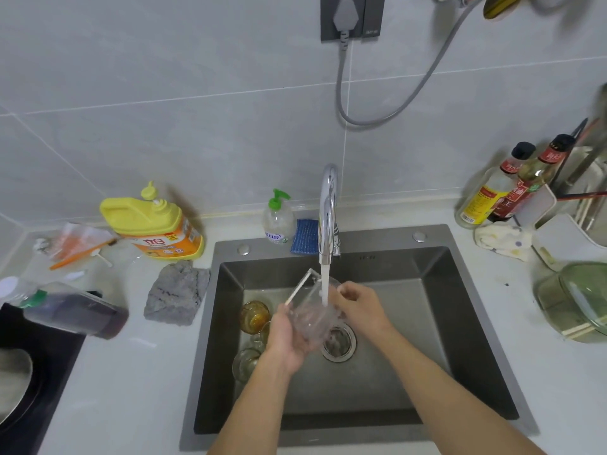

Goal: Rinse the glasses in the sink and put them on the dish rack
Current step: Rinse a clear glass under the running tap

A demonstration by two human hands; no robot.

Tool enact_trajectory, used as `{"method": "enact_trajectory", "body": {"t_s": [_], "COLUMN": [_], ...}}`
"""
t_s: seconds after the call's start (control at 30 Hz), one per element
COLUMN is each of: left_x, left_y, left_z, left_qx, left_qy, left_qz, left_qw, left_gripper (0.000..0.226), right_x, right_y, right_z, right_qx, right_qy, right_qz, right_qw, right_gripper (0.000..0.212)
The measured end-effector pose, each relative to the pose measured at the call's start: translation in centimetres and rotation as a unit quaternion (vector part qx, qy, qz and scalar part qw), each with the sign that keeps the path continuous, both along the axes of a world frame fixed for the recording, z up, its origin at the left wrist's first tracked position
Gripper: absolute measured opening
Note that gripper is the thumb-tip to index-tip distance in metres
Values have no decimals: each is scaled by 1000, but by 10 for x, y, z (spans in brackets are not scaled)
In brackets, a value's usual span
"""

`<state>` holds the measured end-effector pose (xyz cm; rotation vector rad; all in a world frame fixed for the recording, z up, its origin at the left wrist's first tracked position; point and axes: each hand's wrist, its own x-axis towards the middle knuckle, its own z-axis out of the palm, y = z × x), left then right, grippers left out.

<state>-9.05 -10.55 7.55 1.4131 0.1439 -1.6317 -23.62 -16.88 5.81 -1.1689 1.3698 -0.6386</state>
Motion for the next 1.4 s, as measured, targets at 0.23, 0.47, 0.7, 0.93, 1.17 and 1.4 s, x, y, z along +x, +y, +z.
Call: {"method": "enact_trajectory", "body": {"t_s": [0.23, 0.47, 0.7, 0.93, 1.17, 1.4], "left_x": [-19, -16, -10, -18, -25, -28], "left_y": [-8, -5, -1, -2, -2, 1], "left_z": [13, 6, -6, -9, -22, -3], "left_qx": [-47, 16, 71, 70, -1, -48], "left_qy": [-49, 33, 135, -135, -322, -191], "left_qz": [-27, 3, -34, -98, -187, -196], "left_qw": [997, 999, 988, 984, 928, 960], "left_gripper": [52, 65, 72, 53, 99, 83], "right_x": [0, -2, 23, 34, 20, -4], "right_y": [12, 30, 39, 38, 40, 36], "right_z": [14, 14, 21, 11, 14, 6], "right_qx": [57, -209, -45, -1, -20, -30], "right_qy": [-48, 110, -18, 36, 100, 84], "right_qz": [-23, 55, -3, -18, 56, -3], "right_qw": [997, 970, 999, 999, 993, 996], "right_gripper": [38, 27, 59, 56, 78, 62]}}
